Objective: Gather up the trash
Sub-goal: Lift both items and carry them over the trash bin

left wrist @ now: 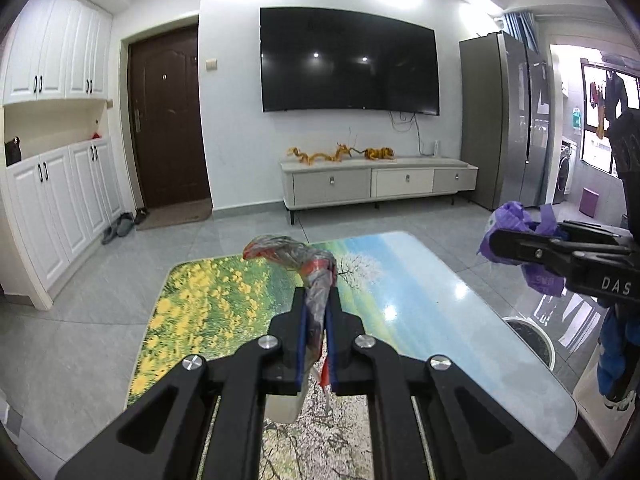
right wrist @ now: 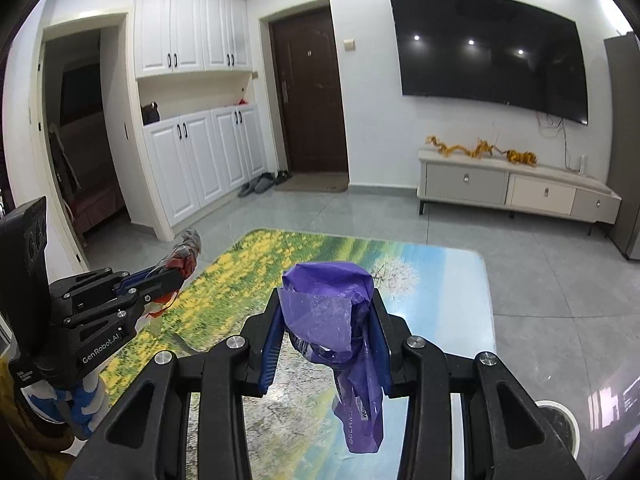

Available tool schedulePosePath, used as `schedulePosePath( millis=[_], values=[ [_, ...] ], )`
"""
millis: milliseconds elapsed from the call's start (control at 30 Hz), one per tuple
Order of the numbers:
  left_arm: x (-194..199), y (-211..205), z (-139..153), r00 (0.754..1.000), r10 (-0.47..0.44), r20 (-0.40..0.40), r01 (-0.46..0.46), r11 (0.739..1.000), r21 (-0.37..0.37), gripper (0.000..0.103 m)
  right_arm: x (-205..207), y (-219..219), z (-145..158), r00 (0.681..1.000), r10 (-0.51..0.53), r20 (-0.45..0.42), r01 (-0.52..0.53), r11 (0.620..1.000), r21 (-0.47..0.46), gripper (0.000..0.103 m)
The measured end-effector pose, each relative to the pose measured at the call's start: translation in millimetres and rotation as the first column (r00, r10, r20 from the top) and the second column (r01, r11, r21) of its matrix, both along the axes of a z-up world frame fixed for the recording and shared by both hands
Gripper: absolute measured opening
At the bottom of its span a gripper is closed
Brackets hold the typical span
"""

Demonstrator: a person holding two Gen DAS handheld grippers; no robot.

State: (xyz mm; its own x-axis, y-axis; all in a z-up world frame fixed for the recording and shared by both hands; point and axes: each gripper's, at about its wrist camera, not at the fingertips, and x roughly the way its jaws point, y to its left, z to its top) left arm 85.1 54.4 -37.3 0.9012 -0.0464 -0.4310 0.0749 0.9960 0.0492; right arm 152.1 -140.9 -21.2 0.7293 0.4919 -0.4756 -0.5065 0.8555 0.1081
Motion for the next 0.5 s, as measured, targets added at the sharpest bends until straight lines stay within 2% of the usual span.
schedulePosePath(
  millis=[167, 300, 500],
  values=[
    [-16, -18, 14, 0.999, -0.01, 0.036, 0.008, 0.999, 0.035, 0.008, -15, -21, 10, 0.999, -0.02, 0.038, 0.02, 1.0, 0.024, 0.038],
    [-15, -41, 21, 0.998, -0.034, 0.044, 0.031, 0.997, 0.073, 0.008, -22, -46, 13, 0.997, -0.058, 0.059, 0.056, 0.998, 0.038, 0.039],
    [5, -100, 23, 0.989, -0.145, -0.001, 0.144, 0.981, 0.129, 0.008, -18, -107, 1, 0.984, -0.17, 0.049, 0.165, 0.983, 0.082, 0.039]
  ],
)
